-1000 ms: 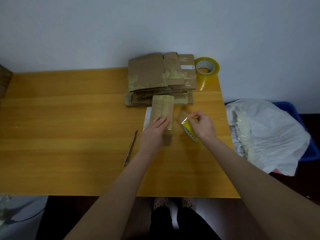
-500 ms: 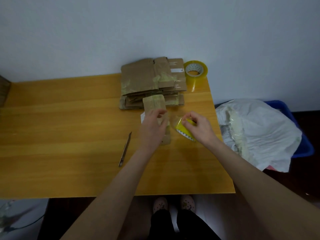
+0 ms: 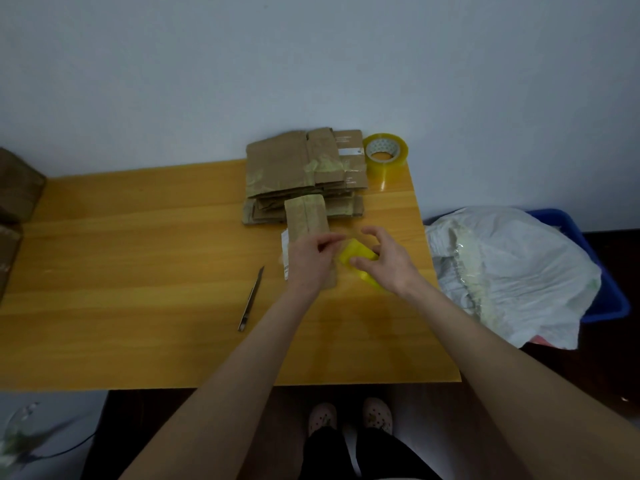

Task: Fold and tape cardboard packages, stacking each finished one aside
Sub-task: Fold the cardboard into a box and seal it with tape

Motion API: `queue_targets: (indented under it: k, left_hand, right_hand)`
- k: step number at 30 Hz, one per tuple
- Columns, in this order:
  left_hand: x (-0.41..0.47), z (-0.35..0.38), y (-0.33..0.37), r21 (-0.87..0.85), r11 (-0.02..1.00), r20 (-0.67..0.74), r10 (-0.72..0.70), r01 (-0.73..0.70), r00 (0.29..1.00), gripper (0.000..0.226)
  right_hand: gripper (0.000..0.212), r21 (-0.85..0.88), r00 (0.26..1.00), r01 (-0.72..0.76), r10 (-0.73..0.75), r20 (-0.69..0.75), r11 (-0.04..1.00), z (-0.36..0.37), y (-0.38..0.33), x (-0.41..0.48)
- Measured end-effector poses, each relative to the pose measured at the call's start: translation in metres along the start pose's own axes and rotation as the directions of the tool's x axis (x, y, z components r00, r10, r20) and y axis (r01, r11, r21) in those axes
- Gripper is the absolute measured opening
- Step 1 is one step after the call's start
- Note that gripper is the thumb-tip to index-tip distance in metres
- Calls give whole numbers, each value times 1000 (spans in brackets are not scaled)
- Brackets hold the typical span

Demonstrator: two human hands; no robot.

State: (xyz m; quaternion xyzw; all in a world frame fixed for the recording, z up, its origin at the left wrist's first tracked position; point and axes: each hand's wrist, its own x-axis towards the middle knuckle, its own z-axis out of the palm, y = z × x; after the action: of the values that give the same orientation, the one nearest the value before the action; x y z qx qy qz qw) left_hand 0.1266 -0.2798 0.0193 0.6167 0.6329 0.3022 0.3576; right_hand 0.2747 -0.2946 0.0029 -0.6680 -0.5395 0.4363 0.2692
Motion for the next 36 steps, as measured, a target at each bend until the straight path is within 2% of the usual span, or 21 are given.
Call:
queue_targets:
  k: [6,11,16,19,22,25,29,31,33,34,36]
  left_hand:
    - [-2,1,12,227,973,70,22,-37,997,23]
    - [-1,5,16,405,913,67,30,-55,997,10]
    - [6,3,6,406,913,86,13,-47,996,12]
    - [8,5,0,462,884,86,32,-68,996,19]
    - [9,-4,-14,320,947,-86,-14,41,996,21]
    - [7,-30,-43,138,972,-324,-137,190,936,21]
    - [-10,-34,-76,161,965,-347,-140,206,927,29]
    - [-18,-25,-80,130,976,-335,-123,175,934,32]
    - [-18,-15,-76,96,986,-343,-92,133,935,34]
    - [-15,-10,-73,86,989,-335,-87,122,938,36]
    - [-6,0,-69,78,991,-273,-80,105,959,39]
  right_hand:
    - [52,75,999,49,-48,-20,996,-3,7,-6]
    - [50,68,991,132,-132,1,989,-1,8,-8]
    - [41,-18,978,205,-205,27,979,-1,11,-5]
    - [31,-67,982,186,-187,-4,980,5,11,0]
    - [23,-279,978,161,-191,-81,947,11,20,6]
    - [24,-449,971,115,-195,-137,886,10,40,13]
    - [51,-561,999,38,-53,-11,827,22,56,29]
    - [49,-554,998,0,-38,-57,833,32,55,32]
    - [43,-446,981,-7,-79,-174,895,42,44,30]
    - [43,-368,973,24,-106,-204,929,49,33,29]
    - [46,-233,973,131,-170,-155,964,67,9,31]
